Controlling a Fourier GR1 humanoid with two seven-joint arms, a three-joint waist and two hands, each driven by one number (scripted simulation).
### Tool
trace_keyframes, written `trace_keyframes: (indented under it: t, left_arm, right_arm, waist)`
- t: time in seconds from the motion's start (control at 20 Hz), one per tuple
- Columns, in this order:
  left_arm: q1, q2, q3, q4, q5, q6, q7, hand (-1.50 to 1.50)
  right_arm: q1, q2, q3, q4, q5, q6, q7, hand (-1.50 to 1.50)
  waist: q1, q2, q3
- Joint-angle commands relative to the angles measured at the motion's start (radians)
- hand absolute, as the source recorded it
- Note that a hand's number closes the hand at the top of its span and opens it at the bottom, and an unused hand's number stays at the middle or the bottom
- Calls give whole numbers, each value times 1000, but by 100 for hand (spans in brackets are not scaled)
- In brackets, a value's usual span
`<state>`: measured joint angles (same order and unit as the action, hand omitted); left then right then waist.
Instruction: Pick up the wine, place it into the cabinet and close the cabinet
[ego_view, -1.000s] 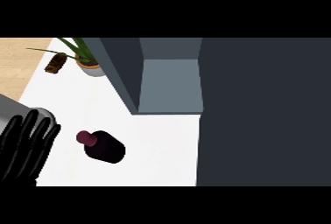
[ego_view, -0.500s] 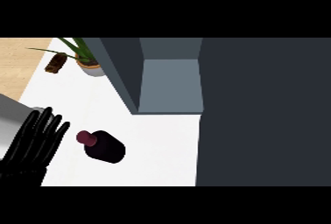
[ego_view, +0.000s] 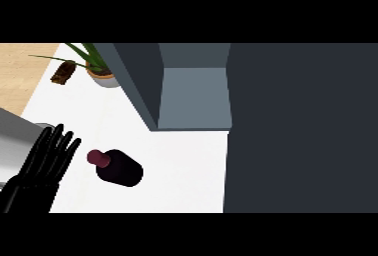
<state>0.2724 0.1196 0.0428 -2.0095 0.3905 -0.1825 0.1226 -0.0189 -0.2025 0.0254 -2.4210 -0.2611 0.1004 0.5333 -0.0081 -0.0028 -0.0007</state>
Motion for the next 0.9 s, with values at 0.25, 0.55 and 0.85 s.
trace_keyframes:
  t: [0.25, 0.55, 0.85]
  left_arm:
    - [-71, -56, -11, 159, -95, 27, -86, -150]
    - [-60, -16, 49, 332, -78, -88, -223, -150]
    - [-207, -10, 65, 520, -109, -104, -283, -150]
  right_arm:
    - [59, -7, -36, -221, -93, -6, 98, -150]
    - [21, 28, 12, -218, -27, -47, 108, -150]
    - [8, 1, -57, -187, -109, -9, 105, -150]
  waist:
    - [-6, 0, 1]
    - [-3, 0, 0]
    - [-10, 2, 0]
